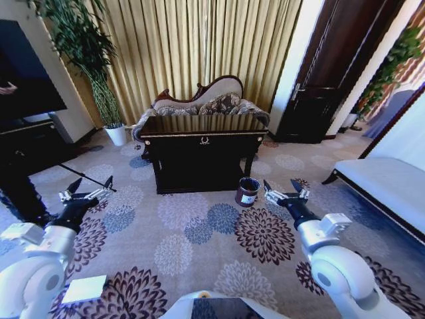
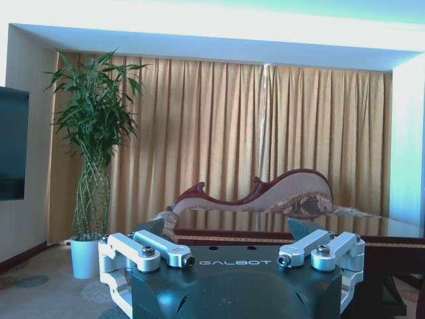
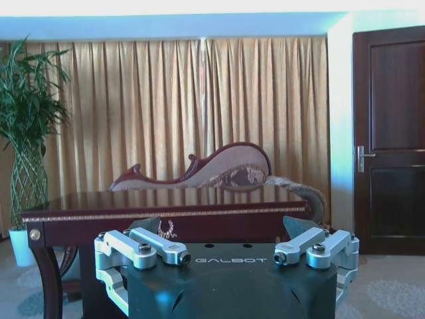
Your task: Move to the front of the table and place the trash on the table into the trash bin.
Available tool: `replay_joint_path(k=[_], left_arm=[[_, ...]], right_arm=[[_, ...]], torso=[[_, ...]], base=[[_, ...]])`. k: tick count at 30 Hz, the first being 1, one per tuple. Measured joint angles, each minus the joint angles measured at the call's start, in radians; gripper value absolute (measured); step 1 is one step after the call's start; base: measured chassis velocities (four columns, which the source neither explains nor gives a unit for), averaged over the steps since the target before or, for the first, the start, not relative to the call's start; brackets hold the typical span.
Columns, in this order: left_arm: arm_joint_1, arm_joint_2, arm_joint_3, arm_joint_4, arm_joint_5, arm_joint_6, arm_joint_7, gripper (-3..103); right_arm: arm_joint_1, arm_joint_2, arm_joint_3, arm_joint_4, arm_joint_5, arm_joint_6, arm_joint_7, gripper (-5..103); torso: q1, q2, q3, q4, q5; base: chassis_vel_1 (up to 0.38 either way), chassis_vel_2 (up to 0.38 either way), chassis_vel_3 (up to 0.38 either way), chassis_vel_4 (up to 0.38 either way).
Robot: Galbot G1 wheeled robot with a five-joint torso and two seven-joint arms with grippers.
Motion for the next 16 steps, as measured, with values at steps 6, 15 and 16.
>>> replay_joint_path(k=[6, 15, 16], left_arm=[[-0.003, 0.0, 0.005, -0.008, -0.004, 0.0, -0.011, 100], [0.005, -0.006, -0.001, -0.018, -0.01, 0.004, -0.011, 100], [0.006, -0.006, -0.002, -0.02, -0.013, 0.005, -0.012, 100]], right_arm=[[0.002, 0.006, 0.005, 0.002, -0.017, 0.008, 0.003, 100], [-0.002, 0.004, 0.01, 0.003, -0.027, 0.005, 0.003, 100], [-0.002, 0.004, 0.01, 0.004, -0.028, 0.005, 0.003, 100]], torso=[[0.0, 0.0, 0.0, 0.0, 0.0], [0.0, 0.0, 0.0, 0.0, 0.0], [0.0, 0.0, 0.0, 0.0, 0.0]], base=[[0.0, 0.0, 0.0, 0.0], [0.0, 0.0, 0.0, 0.0], [0.0, 0.0, 0.0, 0.0]])
